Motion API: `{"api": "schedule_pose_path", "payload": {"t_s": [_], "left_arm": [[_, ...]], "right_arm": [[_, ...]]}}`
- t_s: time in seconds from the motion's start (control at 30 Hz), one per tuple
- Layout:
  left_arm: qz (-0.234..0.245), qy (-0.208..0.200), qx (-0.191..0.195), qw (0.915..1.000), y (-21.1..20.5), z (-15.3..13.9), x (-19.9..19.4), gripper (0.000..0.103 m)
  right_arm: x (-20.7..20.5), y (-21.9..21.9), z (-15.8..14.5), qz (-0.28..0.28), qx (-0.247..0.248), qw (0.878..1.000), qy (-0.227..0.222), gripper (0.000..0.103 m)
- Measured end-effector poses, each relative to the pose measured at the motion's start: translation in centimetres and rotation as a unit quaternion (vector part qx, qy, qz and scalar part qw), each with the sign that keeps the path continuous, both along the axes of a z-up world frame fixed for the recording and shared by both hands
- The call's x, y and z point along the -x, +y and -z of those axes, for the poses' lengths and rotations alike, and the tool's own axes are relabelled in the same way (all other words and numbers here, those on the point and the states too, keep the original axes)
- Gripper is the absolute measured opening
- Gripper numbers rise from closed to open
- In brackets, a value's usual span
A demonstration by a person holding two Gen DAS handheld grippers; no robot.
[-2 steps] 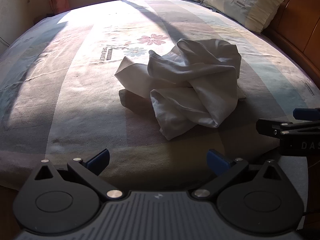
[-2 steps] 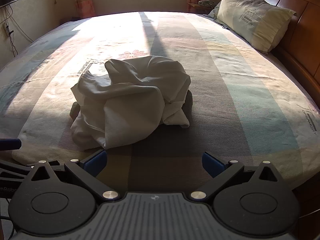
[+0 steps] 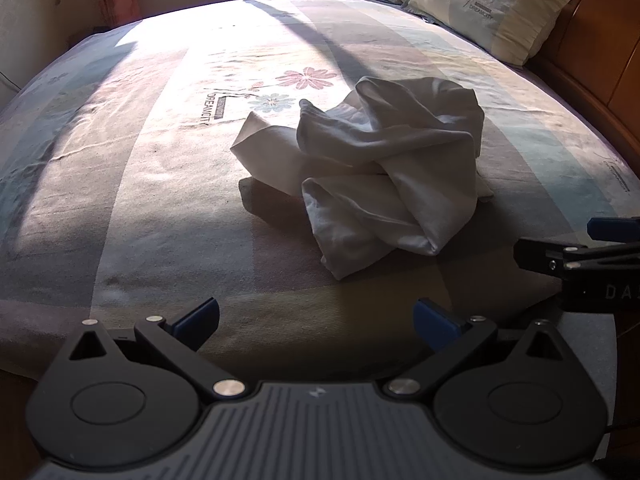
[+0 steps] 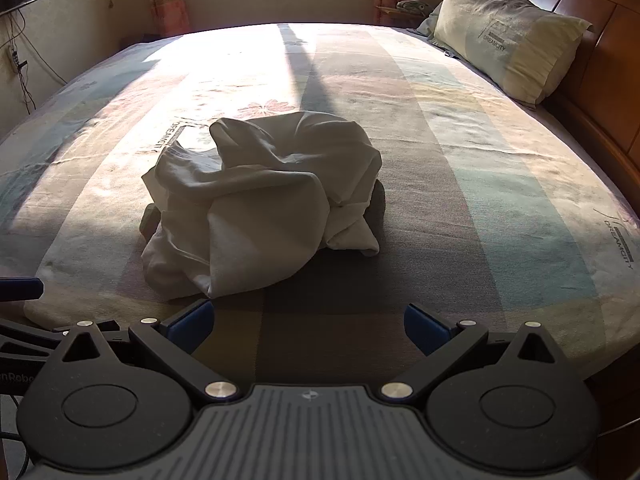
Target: Fold clothes
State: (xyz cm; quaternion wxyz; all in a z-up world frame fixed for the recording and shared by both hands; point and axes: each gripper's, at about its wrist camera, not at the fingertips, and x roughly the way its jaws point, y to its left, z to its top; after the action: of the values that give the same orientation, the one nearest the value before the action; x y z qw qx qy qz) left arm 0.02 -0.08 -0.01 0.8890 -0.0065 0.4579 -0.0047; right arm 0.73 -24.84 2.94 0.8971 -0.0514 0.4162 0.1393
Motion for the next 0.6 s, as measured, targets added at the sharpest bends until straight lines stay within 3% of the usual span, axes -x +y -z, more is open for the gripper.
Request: {"api": "schedule_pose_path", "payload": {"t_s": [0.6], "left_arm": [[0.001,-0.005,-0.003,1.0000,-0.05,0.00,0.08,0.102]], "right_arm": [[0.13,0.07,-0.03,-0.002,-0.003,1.000,-0.002,0.103]]}}
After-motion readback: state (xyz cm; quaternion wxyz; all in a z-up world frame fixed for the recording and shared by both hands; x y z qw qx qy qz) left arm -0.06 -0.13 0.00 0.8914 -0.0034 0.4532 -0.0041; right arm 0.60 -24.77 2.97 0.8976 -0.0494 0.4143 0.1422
